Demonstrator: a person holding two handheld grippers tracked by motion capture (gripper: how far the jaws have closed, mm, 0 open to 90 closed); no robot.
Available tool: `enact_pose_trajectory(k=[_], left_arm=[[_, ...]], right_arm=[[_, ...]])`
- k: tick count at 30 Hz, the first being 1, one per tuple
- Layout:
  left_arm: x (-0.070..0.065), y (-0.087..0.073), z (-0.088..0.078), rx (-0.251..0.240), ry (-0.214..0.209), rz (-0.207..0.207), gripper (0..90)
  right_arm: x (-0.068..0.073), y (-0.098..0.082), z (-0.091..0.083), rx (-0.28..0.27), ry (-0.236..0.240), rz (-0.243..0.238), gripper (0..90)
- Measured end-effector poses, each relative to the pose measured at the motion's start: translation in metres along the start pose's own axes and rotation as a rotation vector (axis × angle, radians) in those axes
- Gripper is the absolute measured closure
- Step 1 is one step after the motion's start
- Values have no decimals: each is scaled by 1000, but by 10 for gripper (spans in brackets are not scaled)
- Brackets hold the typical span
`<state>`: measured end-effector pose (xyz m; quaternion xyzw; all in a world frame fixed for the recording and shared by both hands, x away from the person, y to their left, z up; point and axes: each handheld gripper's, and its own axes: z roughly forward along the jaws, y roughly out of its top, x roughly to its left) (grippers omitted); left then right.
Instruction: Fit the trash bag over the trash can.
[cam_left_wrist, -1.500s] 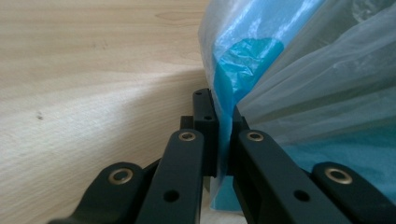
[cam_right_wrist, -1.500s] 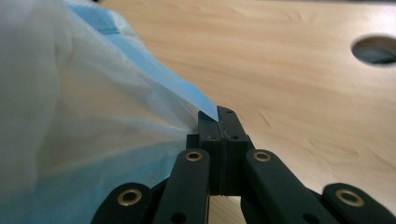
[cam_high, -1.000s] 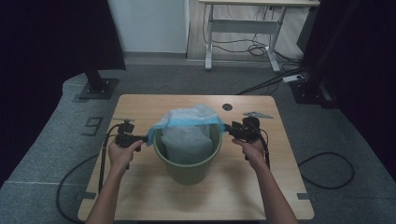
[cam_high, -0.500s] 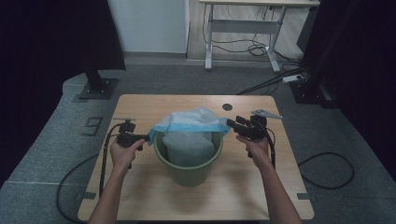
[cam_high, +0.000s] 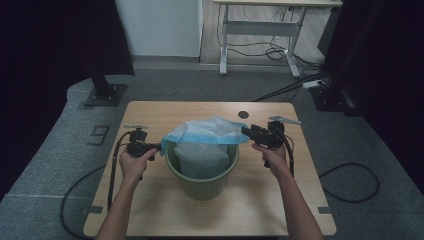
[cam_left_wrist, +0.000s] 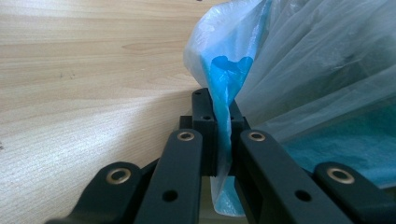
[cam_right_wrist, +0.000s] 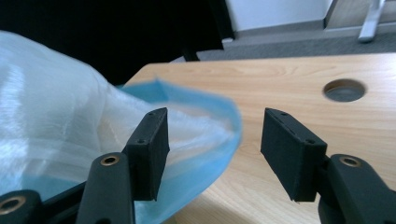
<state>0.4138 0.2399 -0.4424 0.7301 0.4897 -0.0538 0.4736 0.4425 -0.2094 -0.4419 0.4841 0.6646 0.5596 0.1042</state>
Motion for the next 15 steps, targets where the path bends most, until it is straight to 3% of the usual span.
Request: enact_pose_trajectory(k=[3,5,8,11,15], left_arm=[[-1,1,-2,2,4,6,890],[-1,2,-3,-4,2,7,890],[-1,2,-4,1,9,8,890],[-1,2,-4,-1,9,9,890],[-3,1,-3,-1,7,15,890]], right_arm=[[1,-3,9,12,-17,-10,409],[3,-2,5,-5,-29,-23,416],[6,4,-13,-42,-30,-55,428],[10,9,-43,-72,-15,-84,435],[25,10,-71,-77,35,-132,432]])
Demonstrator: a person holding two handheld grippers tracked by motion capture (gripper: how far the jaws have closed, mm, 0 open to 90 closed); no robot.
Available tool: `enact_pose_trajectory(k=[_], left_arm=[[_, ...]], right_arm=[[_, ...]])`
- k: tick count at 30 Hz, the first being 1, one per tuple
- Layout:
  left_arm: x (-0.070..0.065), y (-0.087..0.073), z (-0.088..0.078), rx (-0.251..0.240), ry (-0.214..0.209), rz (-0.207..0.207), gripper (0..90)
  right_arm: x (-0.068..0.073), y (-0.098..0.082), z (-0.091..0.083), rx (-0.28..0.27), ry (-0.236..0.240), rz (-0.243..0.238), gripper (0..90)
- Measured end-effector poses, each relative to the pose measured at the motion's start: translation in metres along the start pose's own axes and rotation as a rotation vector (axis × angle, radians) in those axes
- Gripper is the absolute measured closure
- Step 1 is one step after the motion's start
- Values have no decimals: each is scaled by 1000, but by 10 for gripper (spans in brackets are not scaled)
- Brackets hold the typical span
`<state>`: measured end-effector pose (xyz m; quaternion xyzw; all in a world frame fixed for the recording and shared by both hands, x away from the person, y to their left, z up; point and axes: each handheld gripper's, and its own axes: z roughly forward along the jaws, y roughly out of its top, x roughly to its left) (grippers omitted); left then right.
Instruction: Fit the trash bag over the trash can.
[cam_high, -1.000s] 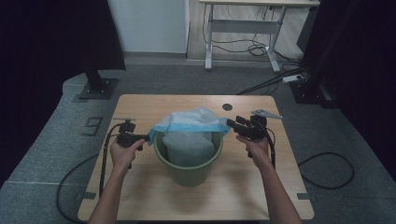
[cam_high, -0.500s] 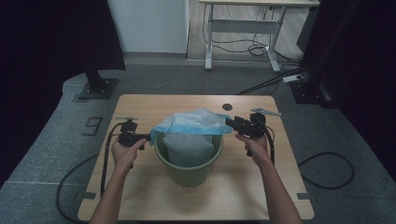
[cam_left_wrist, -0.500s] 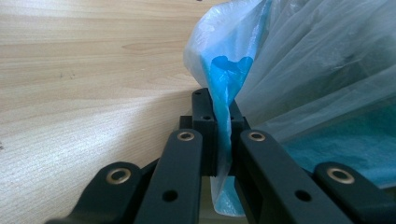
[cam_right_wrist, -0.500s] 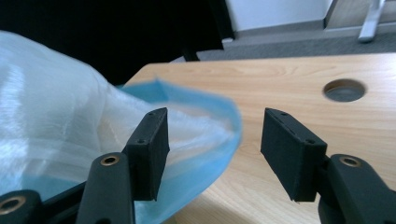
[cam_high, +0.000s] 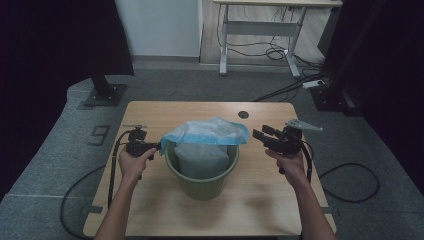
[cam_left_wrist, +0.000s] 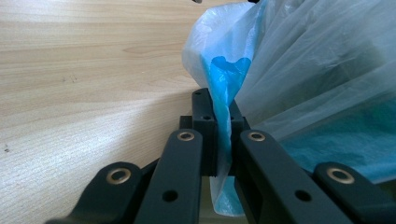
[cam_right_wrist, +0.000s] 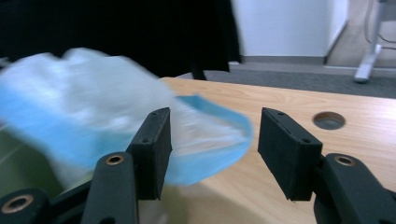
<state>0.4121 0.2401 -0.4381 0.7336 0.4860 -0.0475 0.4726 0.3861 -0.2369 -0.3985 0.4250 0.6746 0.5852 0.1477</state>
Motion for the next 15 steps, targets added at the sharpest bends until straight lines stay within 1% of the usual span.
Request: enact_pose_trajectory(k=[1,2,5,6,8,9,11,13,14,15], left_arm=[[0,0,0,1,1,-1,890],[-1,0,0,2,1,0,890],[-2,0,0,0,0,0,890],[-2,0,0,0,-1,0,890],[-3,0,0,-2,-3,-1,890],[-2,0,0,-1,-4,-1,890],[-2,0,1,-1,-4,-2,890],[-2,0,0,-2,-6,-4,890],[-2,0,0,-3,-7,-5,890],[-1,0,0,-4,-8,-5,890]], right_arm=[[4,1,-3,4,11,-6,427],[14,2,-7,8,34,-30,419],[31,6,-6,18,73,-67,393],[40,8,-2,25,92,-85,389],[48,12,7,41,109,-95,389],[53,13,16,53,112,-105,389],[59,15,27,65,115,-110,398],[64,15,36,80,101,-123,469],[68,15,41,96,69,-134,545],[70,14,43,97,52,-143,669]])
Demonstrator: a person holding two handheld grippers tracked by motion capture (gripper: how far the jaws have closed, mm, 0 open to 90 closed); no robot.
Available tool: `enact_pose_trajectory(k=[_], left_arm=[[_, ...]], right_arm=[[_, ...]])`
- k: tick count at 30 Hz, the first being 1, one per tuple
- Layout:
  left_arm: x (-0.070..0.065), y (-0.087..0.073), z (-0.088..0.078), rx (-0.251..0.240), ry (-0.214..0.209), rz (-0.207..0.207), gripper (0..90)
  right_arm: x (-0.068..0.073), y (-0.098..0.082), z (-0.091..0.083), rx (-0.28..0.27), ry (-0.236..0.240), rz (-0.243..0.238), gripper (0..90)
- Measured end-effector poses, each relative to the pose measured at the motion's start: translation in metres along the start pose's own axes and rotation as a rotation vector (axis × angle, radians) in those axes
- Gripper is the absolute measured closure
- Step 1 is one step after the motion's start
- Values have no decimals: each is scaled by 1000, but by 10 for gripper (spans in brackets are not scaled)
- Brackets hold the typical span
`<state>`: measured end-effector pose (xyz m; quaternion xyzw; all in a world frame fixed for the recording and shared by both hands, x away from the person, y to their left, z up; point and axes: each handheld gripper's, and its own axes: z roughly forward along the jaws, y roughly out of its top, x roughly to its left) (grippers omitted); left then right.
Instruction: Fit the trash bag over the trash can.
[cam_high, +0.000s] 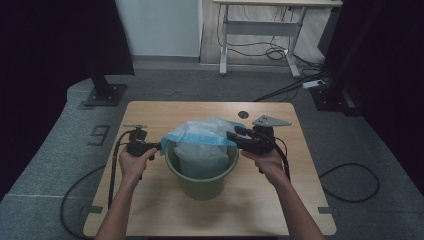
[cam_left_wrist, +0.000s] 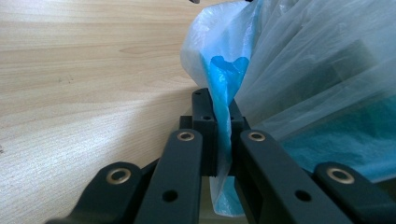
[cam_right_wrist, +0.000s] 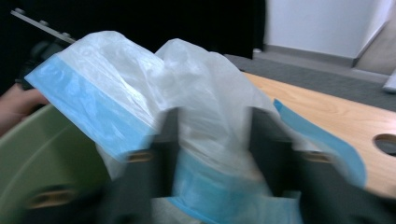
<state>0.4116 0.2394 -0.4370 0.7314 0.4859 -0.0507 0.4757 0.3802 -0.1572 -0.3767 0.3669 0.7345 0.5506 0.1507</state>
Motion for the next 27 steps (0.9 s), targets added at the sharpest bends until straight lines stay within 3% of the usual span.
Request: enact_pose_trajectory(k=[3,8,12,14,21,23,27], left_arm=[[1,0,-2,-1,1,4,890],[-3,-1,-5,6,1,19,889],[-9,-4,-8,24,7,45,888],[-10,-7,-10,36,5,49,885],[-9,-22,-11,70,2,55,887],[-7,-25,-11,73,1,53,888],[-4,-29,-9,86,-4,51,891]], right_arm=[[8,-3,-8,-30,8,-56,887],[25,-15,-38,-49,117,-61,891],[49,-31,-63,-80,223,-64,891],[64,-43,-71,-73,259,-93,891],[97,-82,-60,-9,365,-147,891],[99,-91,-54,12,347,-172,891],[96,-103,-49,24,352,-162,891]])
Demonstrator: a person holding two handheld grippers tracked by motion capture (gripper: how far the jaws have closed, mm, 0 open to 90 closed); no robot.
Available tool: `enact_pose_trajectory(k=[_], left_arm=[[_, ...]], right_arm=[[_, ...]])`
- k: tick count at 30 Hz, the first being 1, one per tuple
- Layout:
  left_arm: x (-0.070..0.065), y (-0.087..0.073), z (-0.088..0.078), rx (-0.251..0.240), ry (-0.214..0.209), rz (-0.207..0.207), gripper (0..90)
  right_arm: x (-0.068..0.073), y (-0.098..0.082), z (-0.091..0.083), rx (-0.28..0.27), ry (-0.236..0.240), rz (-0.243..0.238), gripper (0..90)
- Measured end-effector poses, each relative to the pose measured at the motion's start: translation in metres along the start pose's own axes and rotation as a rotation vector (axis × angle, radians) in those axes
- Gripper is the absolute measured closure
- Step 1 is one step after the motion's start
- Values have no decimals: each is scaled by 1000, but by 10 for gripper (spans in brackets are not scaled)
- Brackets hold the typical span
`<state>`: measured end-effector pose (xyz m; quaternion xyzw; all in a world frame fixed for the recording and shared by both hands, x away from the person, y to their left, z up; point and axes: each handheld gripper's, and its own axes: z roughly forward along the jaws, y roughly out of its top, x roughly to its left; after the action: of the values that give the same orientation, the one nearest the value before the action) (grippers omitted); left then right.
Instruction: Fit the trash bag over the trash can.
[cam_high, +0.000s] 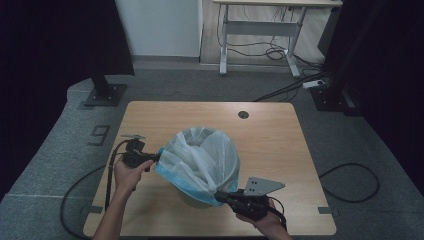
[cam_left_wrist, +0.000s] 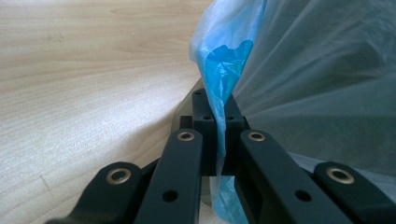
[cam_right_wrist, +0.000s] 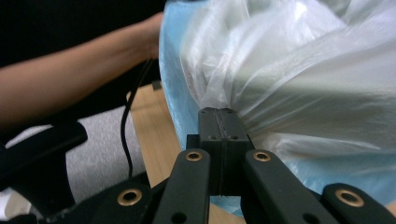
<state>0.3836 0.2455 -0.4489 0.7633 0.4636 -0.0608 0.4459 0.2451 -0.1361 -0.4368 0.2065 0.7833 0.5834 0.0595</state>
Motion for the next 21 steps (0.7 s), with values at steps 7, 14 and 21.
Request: enact_pose_trajectory(k=[7,14,21], left_arm=[[0,-7,8,19,-23,10,895],[4,-12,18,65,14,13,896],[13,-10,34,85,29,-18,896]], right_arm=[[-2,-16,6,42,-30,-38,891],[-15,-35,20,112,-75,-24,891],[-43,-49,29,152,-147,19,891]])
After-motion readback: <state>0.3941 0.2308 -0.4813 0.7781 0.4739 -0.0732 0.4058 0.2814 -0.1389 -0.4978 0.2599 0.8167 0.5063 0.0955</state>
